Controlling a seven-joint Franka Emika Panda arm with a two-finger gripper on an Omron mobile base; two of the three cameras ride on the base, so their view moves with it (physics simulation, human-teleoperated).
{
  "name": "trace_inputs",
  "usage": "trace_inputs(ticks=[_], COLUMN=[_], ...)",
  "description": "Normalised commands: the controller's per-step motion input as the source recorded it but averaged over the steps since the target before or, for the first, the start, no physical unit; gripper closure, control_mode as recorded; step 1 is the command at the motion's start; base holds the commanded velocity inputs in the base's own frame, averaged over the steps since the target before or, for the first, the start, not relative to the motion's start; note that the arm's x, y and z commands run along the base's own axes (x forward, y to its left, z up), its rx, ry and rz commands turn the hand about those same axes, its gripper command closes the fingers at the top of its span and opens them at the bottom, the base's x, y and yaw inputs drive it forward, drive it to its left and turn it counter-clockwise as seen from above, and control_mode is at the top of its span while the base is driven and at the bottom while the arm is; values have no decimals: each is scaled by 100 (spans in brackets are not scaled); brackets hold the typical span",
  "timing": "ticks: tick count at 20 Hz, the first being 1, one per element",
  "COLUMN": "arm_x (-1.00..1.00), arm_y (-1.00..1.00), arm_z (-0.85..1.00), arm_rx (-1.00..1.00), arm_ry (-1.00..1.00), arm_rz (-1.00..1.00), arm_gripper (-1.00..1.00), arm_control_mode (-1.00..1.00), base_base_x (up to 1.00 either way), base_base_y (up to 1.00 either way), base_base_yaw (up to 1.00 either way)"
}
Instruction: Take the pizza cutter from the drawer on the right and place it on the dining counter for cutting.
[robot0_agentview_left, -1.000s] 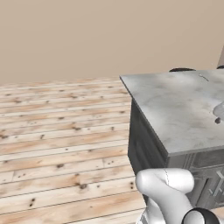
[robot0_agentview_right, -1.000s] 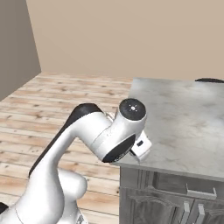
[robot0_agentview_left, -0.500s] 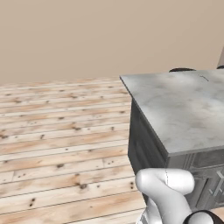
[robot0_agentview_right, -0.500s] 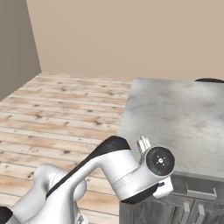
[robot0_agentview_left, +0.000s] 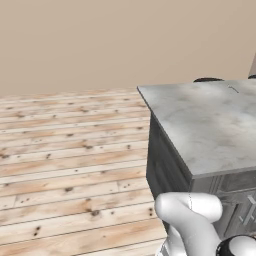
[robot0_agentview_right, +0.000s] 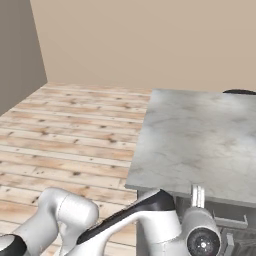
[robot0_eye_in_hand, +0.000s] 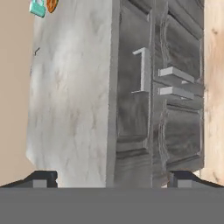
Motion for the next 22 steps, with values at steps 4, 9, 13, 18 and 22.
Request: trace_inputs(ticks=[4, 9, 13, 18, 22], arm_x=[0, 5, 25, 32, 24], arm_y=[-56, -27, -7, -26, -33], arm_z=[-66, -65, -43, -37, -39], arm_rx=[25, 23, 10, 0, 0], arm_ry=[-18, -16, -16, -11, -6], arm_rz=[-28, -15, -1, 0, 0], arm_gripper=[-100, -100, -100, -100, -100], arm_control_mode=[-100, -100, -100, -100, -100], base_base_x=[0, 0, 0, 0, 0], base_base_y=[0, 0, 0, 0, 0], base_base_yaw=[0, 0, 0, 0, 0])
